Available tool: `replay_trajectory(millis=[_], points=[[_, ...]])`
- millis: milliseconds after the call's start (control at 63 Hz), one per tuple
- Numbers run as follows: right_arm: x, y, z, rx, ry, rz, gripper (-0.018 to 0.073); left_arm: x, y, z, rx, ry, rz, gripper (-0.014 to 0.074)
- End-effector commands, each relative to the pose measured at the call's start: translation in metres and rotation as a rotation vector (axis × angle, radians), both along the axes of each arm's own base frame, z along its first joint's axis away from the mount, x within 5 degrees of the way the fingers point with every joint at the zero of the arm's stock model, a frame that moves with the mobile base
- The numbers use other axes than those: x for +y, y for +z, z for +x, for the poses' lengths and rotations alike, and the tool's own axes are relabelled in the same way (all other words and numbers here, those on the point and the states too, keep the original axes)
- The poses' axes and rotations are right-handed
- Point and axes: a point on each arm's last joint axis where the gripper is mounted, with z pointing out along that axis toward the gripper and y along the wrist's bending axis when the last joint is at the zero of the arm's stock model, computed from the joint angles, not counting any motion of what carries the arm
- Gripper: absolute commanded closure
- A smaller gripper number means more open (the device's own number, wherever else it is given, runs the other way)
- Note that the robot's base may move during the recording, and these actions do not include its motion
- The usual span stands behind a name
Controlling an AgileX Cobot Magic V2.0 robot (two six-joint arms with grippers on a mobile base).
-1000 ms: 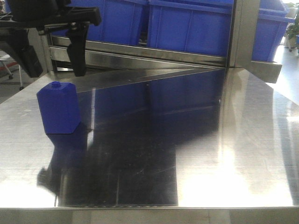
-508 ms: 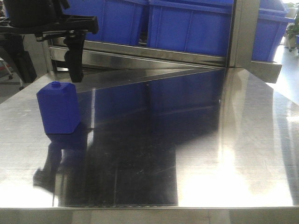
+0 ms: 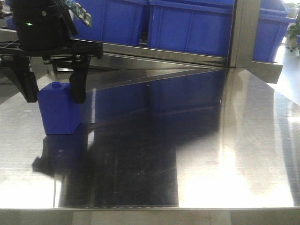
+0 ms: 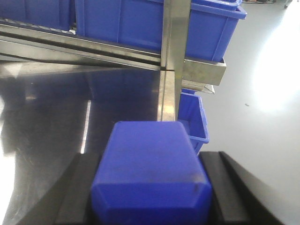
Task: Pick and sort blue part to right shelf
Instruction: 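Lower the left gripper over the other blue bottle and close it, then lift the second blue bottle off the table with the left gripper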
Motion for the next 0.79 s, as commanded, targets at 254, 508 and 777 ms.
replay_trajectory(millis=[254,508,777], points=[[-0.001,0.019,0.001,-0.124,-0.006,-0.008,0.0186,-0.002,0.026,-0.003,-0.070,0.004,-0.043,0.0142],[-0.001,0.019,0.001,-0.124,-0.006,-0.008,0.0186,-0.002,0.026,-0.003,-0.070,0.004,-0.045,0.0259],[-0.001,0.019,0.001,-0.124,-0.006,-0.008,0.0186,-0.004,0.039,-0.012,-0.069,-0.076,-0.097,0.0284]])
